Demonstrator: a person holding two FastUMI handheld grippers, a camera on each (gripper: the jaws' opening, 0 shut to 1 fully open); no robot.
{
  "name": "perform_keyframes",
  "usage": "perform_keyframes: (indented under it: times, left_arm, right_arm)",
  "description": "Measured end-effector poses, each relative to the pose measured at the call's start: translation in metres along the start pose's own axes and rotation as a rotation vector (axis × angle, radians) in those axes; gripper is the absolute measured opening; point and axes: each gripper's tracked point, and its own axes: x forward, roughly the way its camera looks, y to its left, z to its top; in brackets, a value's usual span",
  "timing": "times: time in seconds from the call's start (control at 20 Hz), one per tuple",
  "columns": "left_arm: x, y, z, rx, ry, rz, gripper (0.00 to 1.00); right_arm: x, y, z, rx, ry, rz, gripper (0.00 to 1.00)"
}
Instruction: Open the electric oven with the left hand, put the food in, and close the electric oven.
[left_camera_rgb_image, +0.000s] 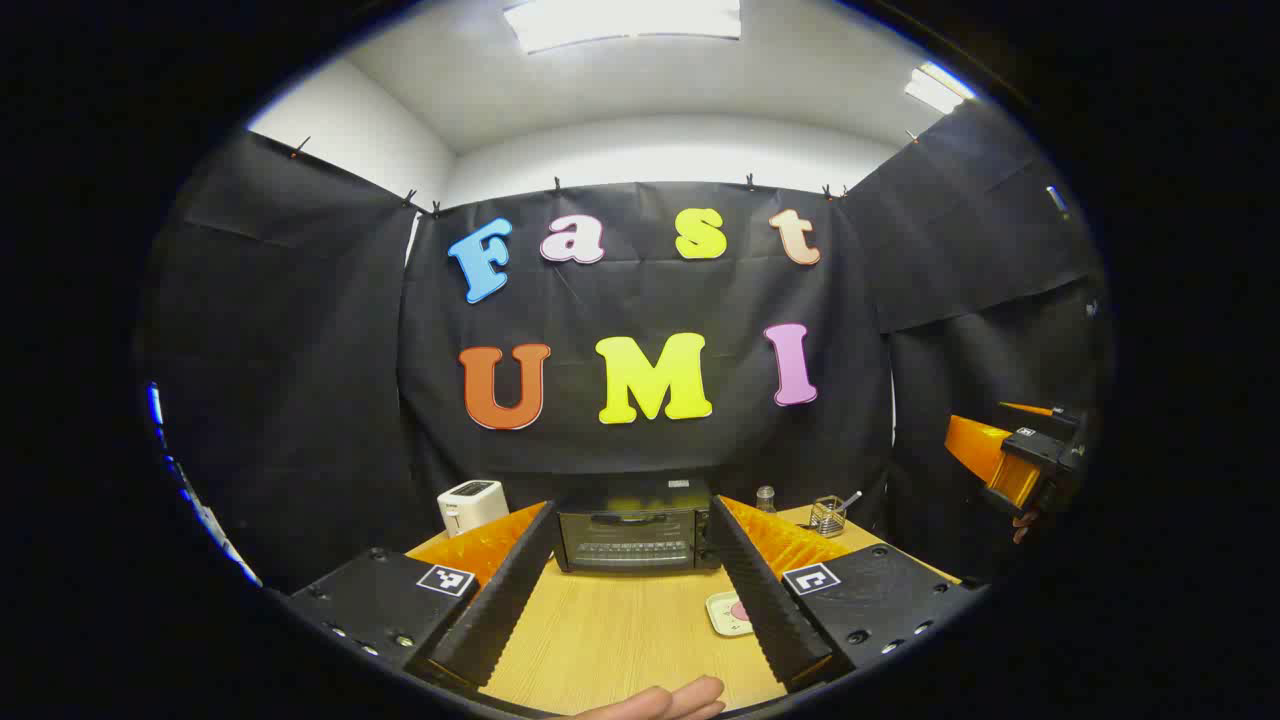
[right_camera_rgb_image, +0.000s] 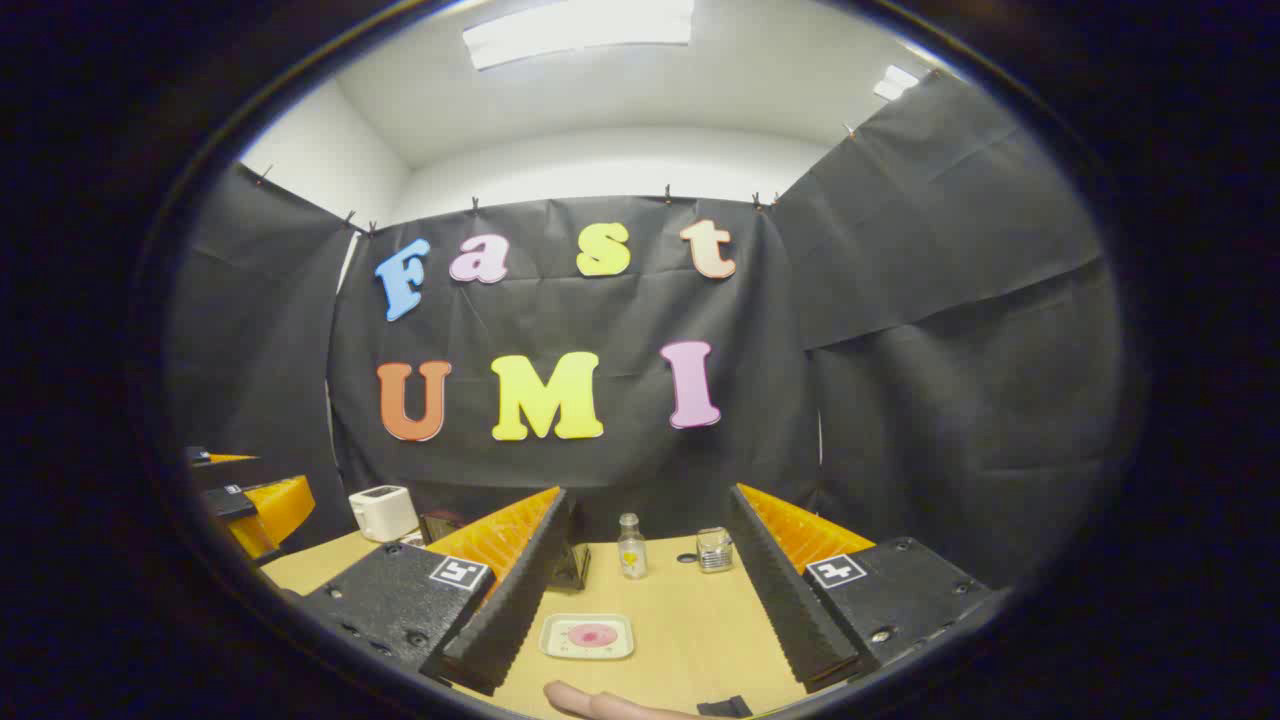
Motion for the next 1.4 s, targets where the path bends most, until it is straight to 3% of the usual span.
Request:
perform_keyframes:
  times: [0.7, 0.75, 0.9, 0.95, 1.1, 1.35, 1.4]
  left_arm:
    - [-0.001, 0.005, -0.004, -0.030, -0.001, -0.004, 0.96]
    - [0.000, 0.008, -0.005, -0.034, -0.003, 0.001, 0.96]
    - [0.006, 0.015, -0.010, -0.046, -0.007, 0.012, 0.96]
    - [0.009, 0.018, -0.012, -0.049, -0.007, 0.020, 0.96]
    - [0.028, 0.023, -0.024, -0.062, 0.006, 0.029, 0.96]
    - [0.084, 0.027, -0.039, -0.053, 0.008, 0.011, 0.96]
    - [0.097, 0.027, -0.043, -0.055, 0.014, 0.009, 0.96]
  right_arm:
    - [0.005, -0.002, -0.002, -0.020, -0.007, 0.012, 1.00]
    - [0.007, 0.000, -0.005, -0.025, -0.006, 0.017, 0.96]
    - [0.014, 0.006, -0.015, -0.038, -0.007, 0.028, 1.00]
    - [0.019, 0.008, -0.019, -0.037, -0.004, 0.034, 0.96]
    - [0.031, 0.012, -0.029, -0.032, 0.007, 0.054, 1.00]
    - [0.061, 0.007, -0.038, -0.008, 0.006, 0.062, 1.00]
    - [0.067, 0.005, -0.038, -0.011, 0.004, 0.061, 0.96]
